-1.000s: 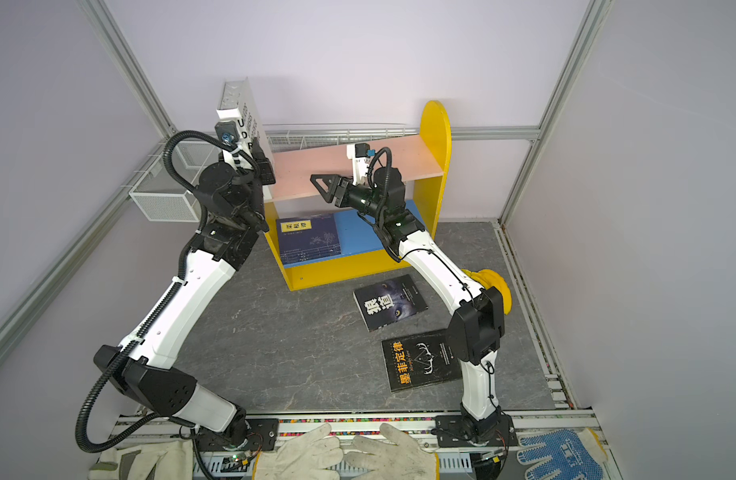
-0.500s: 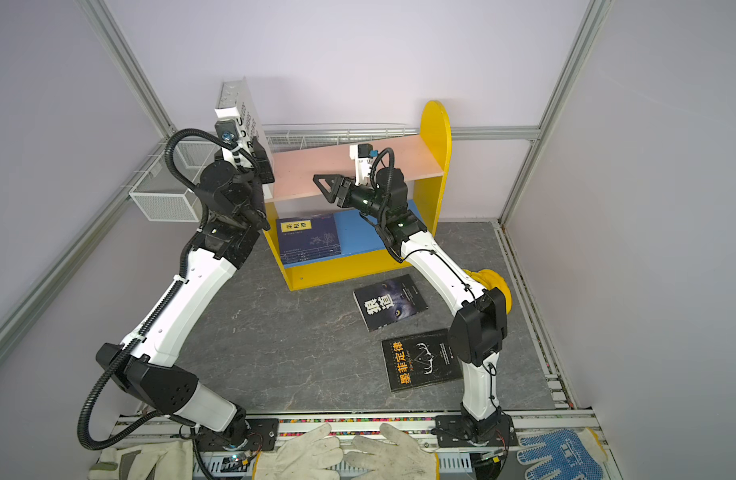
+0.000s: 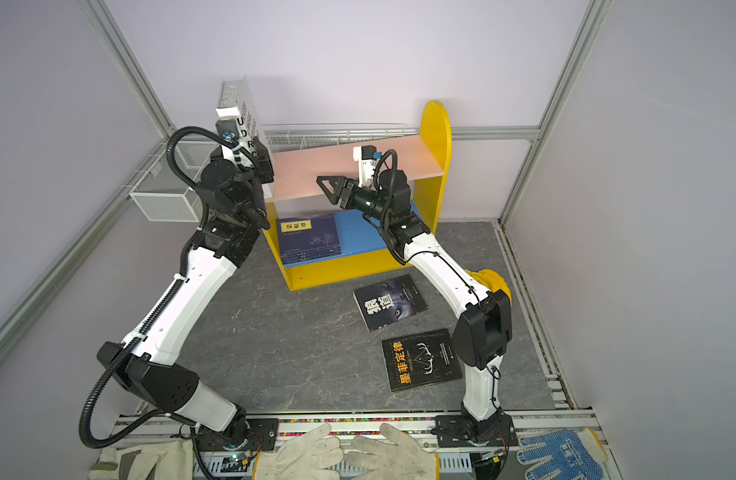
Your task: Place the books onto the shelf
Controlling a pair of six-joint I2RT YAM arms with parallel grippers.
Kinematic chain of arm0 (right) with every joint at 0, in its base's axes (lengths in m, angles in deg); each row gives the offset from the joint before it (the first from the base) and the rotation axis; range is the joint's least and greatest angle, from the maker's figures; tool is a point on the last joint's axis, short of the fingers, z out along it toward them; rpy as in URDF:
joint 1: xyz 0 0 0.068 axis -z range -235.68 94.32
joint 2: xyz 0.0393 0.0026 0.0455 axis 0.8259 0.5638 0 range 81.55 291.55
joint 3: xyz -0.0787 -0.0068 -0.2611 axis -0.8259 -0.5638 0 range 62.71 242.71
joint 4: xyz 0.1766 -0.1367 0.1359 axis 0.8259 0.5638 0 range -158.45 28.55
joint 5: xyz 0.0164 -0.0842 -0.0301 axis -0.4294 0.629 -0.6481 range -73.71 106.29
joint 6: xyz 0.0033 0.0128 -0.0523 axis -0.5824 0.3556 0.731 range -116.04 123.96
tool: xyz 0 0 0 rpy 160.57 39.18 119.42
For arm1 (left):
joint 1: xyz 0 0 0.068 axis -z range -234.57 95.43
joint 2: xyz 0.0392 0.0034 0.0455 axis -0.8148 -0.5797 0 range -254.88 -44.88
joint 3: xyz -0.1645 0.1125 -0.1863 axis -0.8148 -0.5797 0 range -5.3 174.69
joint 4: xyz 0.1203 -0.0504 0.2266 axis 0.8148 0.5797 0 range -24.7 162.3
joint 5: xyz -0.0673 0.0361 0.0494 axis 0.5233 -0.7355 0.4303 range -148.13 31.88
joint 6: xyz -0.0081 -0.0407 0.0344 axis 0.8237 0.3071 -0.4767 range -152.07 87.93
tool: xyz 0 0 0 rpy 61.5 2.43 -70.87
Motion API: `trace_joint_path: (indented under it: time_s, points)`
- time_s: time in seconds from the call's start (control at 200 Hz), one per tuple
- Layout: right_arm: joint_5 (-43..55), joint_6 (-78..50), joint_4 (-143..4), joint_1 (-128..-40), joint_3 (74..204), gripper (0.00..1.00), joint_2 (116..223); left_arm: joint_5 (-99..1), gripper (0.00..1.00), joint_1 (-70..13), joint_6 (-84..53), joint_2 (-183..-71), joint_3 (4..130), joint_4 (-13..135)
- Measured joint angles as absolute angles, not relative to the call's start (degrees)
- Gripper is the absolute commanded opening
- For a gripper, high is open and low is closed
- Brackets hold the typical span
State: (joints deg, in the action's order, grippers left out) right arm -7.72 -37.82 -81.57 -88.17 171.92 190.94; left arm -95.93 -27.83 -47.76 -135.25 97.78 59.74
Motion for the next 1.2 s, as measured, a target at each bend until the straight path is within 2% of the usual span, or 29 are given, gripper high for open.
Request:
trace_joint_path:
  time_s: [0.285,0.51,0.665,0.915,1.2]
  points:
    - [-7.09,-36.90,-79.83,-87.80,171.74,0.65,190.04,-96.19,0.92,-26.91,-47.84,-134.11,96.93,59.08]
    - [-6.63,-36.05,-79.06,-87.64,171.41,0.68,189.43,-94.27,1.00,-26.76,-47.56,-130.00,92.49,57.71]
    - [-5.54,-34.02,-76.66,-87.53,170.56,0.74,187.72,-89.24,0.99,-26.74,-46.47,-124.43,86.59,57.25]
    - [1.98,-26.24,-70.38,-87.21,165.78,0.94,179.09,-77.09,0.99,-26.74,-42.47,-110.62,76.78,60.07]
    - [12.54,-14.55,-63.02,-86.97,156.53,0.98,164.27,-61.57,0.99,-26.74,-33.29,-99.73,71.40,72.55]
